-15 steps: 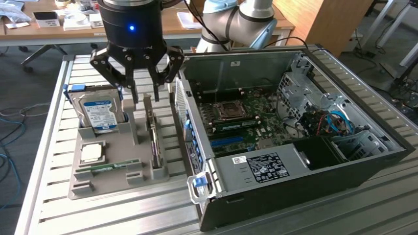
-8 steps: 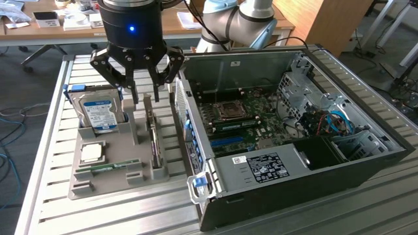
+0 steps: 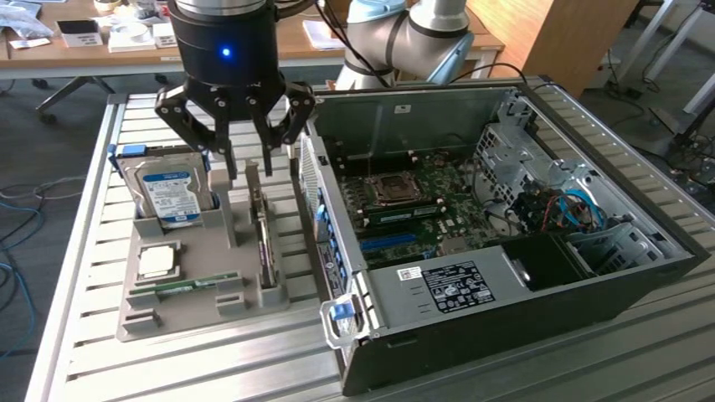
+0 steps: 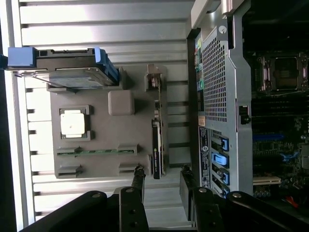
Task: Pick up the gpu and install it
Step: 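Pick up the gpu and move the gpu toward the slot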
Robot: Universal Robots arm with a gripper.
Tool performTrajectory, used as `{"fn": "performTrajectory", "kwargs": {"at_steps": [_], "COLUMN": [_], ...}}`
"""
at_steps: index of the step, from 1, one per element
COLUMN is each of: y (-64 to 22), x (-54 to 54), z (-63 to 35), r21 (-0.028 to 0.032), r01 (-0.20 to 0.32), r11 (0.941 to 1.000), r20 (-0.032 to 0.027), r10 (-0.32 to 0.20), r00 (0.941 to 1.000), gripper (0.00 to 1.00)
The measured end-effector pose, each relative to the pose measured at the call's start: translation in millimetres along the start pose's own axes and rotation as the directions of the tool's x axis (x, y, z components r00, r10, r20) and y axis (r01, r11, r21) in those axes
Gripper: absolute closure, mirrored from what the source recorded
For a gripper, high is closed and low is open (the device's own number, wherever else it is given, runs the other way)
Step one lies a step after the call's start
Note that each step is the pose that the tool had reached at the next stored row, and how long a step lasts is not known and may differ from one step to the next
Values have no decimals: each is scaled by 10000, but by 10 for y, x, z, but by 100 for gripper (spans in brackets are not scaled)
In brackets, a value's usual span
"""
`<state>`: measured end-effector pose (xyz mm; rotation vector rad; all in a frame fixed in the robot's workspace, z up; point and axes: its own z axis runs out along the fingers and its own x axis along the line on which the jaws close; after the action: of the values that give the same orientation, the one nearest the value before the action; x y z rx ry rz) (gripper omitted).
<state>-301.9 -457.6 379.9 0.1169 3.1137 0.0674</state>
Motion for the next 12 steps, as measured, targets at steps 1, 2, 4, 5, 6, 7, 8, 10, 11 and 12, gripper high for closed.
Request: {"fn": "performTrajectory", "kwargs": {"at_steps": [1,2,4,5,6,7,8,10,11,12], "y": [0,-1,-2,-2,-2,-3,-3,-4,-4,-4], "x": [0,0,1,1,1,1,1,2,2,2], "z": [5,12,27,35,44,53,61,77,85,92], "r21": [1,0,0,0,0,0,0,0,0,0], "r01": [0,0,0,0,1,1,0,1,0,0], "r11": [10000,10000,10000,10000,10000,10000,10000,10000,10000,10000], "r20": [0,1,1,0,1,0,0,0,0,0], "r10": [0,0,0,0,-1,-1,0,-1,0,0], "r00": [10000,10000,10000,10000,10000,10000,10000,10000,10000,10000], "gripper": [57,57,57,57,57,57,57,57,57,57]}}
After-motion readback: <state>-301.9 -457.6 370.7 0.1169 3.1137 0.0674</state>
